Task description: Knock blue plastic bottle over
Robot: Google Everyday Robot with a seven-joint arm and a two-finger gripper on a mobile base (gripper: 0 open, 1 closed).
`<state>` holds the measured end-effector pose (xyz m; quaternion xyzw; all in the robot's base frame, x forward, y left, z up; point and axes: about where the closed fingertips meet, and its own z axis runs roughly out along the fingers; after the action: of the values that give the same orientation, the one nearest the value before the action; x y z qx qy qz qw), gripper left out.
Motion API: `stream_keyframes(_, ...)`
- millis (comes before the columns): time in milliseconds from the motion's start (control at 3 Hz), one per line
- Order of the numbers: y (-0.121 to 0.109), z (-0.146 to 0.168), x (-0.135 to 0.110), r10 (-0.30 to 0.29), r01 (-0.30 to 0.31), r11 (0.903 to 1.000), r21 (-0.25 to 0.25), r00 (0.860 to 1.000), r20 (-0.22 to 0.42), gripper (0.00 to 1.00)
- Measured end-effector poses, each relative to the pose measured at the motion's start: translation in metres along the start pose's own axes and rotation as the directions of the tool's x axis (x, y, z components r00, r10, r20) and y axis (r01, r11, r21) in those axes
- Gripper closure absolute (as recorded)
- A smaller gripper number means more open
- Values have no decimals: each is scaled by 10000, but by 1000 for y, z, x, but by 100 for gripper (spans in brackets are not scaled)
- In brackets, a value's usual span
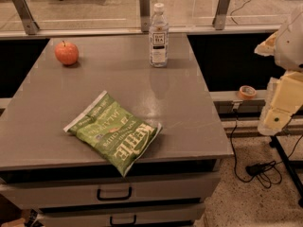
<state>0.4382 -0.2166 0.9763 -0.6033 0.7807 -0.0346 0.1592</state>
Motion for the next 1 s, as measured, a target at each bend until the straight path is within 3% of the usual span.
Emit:
stream_keyframes(667,-11,4,-3,-240,239,9997,49,9995,213,0)
stream_keyframes(1000,-53,22,-16,-687,674,9972,332,9969,387,0)
